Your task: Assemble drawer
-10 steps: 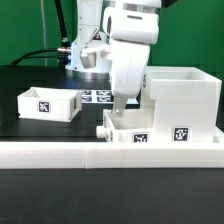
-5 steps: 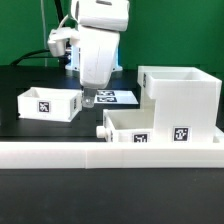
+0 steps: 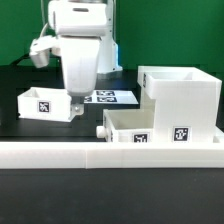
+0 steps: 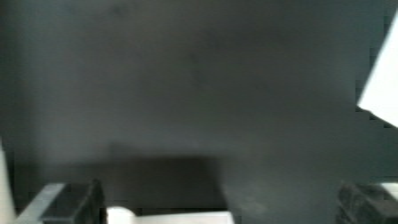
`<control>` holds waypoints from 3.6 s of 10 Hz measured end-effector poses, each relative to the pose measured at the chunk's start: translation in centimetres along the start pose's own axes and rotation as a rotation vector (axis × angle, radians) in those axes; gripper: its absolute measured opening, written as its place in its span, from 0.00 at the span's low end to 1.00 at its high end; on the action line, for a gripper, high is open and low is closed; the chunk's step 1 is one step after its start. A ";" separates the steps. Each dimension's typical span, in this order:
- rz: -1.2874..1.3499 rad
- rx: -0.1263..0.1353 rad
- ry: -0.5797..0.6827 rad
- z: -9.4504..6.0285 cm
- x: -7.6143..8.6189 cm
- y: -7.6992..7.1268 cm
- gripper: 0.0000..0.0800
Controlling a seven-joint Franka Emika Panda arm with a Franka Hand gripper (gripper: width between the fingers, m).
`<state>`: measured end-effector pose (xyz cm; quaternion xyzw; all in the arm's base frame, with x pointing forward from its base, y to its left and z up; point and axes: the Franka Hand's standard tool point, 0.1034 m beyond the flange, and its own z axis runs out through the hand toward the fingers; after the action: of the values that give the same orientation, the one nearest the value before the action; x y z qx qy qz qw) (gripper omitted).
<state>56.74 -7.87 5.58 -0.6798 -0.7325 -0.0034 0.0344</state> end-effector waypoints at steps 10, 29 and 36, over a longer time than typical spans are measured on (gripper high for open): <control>0.027 0.022 0.195 3.3 3.1 2.3 0.81; 0.109 0.006 0.178 3.8 7.3 2.8 0.81; 0.085 0.012 0.182 4.1 9.2 2.9 0.81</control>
Offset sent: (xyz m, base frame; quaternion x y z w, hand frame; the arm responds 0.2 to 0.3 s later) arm 0.0143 0.0231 -0.0033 -0.0135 0.2150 0.0023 0.9765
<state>58.74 1.67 1.83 -0.7070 -0.6969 -0.0593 0.1051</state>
